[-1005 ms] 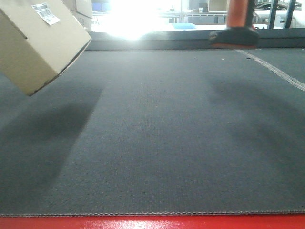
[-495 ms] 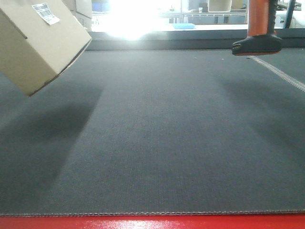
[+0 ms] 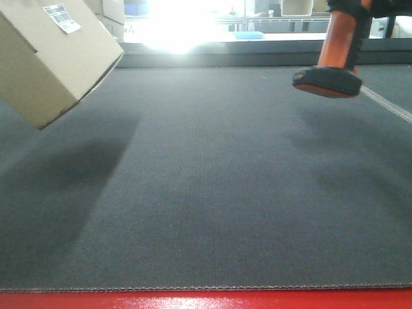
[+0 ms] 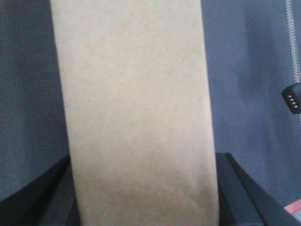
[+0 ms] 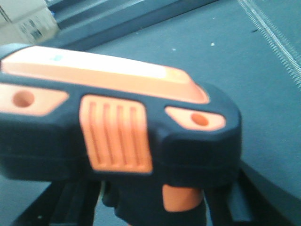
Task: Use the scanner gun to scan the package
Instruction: 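Lower the scanner back onto the felt and release it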
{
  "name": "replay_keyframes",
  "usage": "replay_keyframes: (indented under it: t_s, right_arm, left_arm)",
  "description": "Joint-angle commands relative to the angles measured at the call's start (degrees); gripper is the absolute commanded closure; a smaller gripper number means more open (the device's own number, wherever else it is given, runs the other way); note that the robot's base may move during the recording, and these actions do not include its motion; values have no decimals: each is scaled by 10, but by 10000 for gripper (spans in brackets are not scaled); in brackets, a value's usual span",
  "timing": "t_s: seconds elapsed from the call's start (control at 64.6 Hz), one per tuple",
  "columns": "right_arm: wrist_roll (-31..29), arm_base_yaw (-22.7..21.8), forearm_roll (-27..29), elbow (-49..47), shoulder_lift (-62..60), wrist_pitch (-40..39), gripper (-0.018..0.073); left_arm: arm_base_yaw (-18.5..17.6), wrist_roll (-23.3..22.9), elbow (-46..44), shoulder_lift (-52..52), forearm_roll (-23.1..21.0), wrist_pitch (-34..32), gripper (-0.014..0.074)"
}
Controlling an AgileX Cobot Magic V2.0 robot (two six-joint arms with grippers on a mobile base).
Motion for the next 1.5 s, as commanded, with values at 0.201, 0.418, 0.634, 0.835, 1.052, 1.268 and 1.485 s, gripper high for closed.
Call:
replay_keyframes:
  t_s: [0.201, 0.418, 0.634, 0.835, 1.052, 1.268, 1.485]
  right_arm:
    - [67, 1, -103, -5, -23, -33, 720]
    - [67, 1, -263, -5, -22, -110, 720]
    - [71, 11, -263, 28, -22, -222, 720]
    - [190, 16, -305, 97, -19, -279, 720]
    - [200, 16, -345, 107, 11, -274, 720]
    - [200, 17, -348, 106, 50, -315, 720]
    - [200, 44, -348, 105, 104, -426, 720]
  left_arm:
    - [0, 3, -1, -8, -9, -3, 708]
    - [0, 3, -1, -8, -9, -3, 708]
    - [0, 3, -1, -8, -9, -3, 708]
    - [0, 3, -1, -8, -9, -3, 708]
    - [0, 3, -1, -8, -9, -3, 708]
    - [0, 3, -1, -8, -9, -3, 708]
    - [0, 3, -1, -8, -9, -3, 708]
